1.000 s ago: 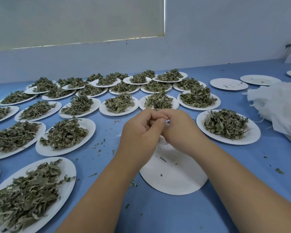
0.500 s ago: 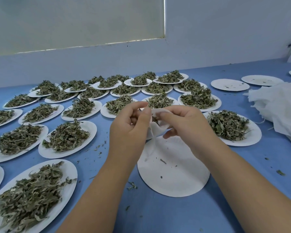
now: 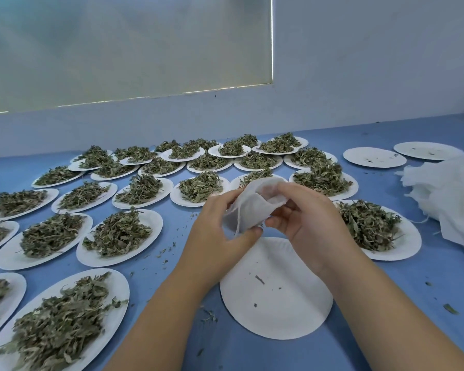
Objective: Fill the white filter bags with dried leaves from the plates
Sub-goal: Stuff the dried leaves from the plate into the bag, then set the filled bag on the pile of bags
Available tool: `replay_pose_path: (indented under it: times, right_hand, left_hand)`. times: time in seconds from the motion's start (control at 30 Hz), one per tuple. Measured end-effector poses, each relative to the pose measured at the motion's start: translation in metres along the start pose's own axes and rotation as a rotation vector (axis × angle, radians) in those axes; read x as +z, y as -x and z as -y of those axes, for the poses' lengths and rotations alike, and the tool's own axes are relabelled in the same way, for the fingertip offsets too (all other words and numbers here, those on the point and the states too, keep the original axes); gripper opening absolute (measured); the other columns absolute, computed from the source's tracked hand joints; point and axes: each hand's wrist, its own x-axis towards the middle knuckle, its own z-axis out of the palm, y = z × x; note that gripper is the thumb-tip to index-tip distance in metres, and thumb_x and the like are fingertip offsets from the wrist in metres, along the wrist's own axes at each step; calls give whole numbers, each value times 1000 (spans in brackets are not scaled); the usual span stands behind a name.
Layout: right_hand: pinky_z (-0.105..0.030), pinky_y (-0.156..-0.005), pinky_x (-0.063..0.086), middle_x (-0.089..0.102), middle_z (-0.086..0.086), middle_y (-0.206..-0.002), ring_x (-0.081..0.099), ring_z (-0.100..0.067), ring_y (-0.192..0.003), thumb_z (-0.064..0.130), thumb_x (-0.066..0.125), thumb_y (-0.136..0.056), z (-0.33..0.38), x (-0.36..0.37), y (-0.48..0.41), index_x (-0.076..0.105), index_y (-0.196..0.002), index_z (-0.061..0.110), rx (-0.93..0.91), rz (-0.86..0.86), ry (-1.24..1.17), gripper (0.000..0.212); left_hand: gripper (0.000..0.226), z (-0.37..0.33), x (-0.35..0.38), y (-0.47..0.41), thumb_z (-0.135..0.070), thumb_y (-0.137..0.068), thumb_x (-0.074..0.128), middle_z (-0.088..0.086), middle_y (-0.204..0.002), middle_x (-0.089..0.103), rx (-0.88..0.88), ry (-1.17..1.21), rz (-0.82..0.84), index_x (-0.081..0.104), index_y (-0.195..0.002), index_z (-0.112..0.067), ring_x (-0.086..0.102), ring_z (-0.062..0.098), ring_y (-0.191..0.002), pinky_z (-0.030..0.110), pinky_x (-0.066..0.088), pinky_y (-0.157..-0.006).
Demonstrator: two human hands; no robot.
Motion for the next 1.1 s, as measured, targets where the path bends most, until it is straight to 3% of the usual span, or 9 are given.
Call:
replay_pose_path:
  times: [0.1, 0.17, 0.27, 0.43, 0.63, 0.8, 0.97, 1.03, 1.1]
  right_hand:
    - [-26, -57, 50, 69, -8, -82, 61, -17, -69, 24, 54, -93, 0, 0, -3, 73, -84, 9, 28, 53, -77, 25]
    - [-26, -62, 49, 72, -1, -95, 63, -14, -78, 31, 55, -90, -3, 0, -4, 74, -95, 14, -8, 69, 109, 26]
    - [-20, -74, 50, 69, 14, -106, 64, -4, -95, 38, 64, -83, -12, 2, -2, 68, -109, 29, -94, 111, 431, 27]
    - [-28, -77, 54, 65, 20, -101, 60, 0, -96, 32, 65, -85, -25, 9, 3, 61, -104, 38, -162, 210, 695, 21]
    - [-27, -72, 56, 67, 18, -97, 62, -1, -88, 38, 67, -79, -32, 15, 3, 60, -102, 39, -113, 192, 656, 24]
    - [-21, -62, 55, 68, 15, -93, 65, -3, -84, 25, 67, -78, -31, 49, -4, 63, -102, 39, -112, 257, 606, 28]
    - [-13, -56, 49, 67, 15, -93, 63, 3, -76, 21, 67, -77, -45, 135, -3, 61, -101, 39, -130, 420, 621, 30]
    - [-11, -54, 46, 66, 18, -89, 62, 5, -75, 22, 68, -76, -59, 187, 3, 60, -90, 41, -158, 511, 640, 25]
    - [-10, -53, 44, 65, 21, -87, 60, 6, -74, 24, 69, -75, -74, 242, 13, 60, -85, 42, -179, 611, 639, 23]
  left_hand:
    - [29, 1, 0, -1, -44, -78, 67, -22, -106, 59, -63, -26, -85, 58, -105, -44, 52, -8, -101, 7, 38, -76]
    - [17, 2, -1, -1, -43, -79, 63, -17, -97, 63, -95, -16, -171, 60, -96, -39, 54, -5, -93, 15, 39, -73]
    - [21, 3, -5, 2, -50, -78, 59, -10, -83, 64, -114, 64, -264, 63, -87, -32, 58, 7, -80, 30, 48, -70]
    - [24, 2, -5, 6, -51, -80, 57, -1, -68, 58, -128, 113, -292, 60, -77, -27, 51, 8, -60, 25, 41, -55]
    - [19, -4, -7, 13, -29, -96, 57, 0, -76, 64, -207, 164, -315, 67, -79, -31, 59, 14, -69, 26, 47, -61]
    - [18, -12, -44, 30, -26, -97, 55, -2, -93, 65, -221, 106, -299, 67, -93, -37, 62, 11, -82, 33, 53, -70]
    - [31, -12, -135, 64, -31, -90, 60, -19, -108, 69, -235, 53, -281, 61, -108, -56, 66, 2, -98, 29, 54, -82]
    - [33, -8, -182, 87, -37, -84, 60, -25, -108, 68, -284, 23, -344, 59, -107, -60, 65, -1, -100, 33, 53, -87]
    - [35, -2, -229, 112, -38, -81, 60, -19, -108, 70, -326, 3, -420, 59, -110, -56, 66, 7, -102, 41, 53, -90]
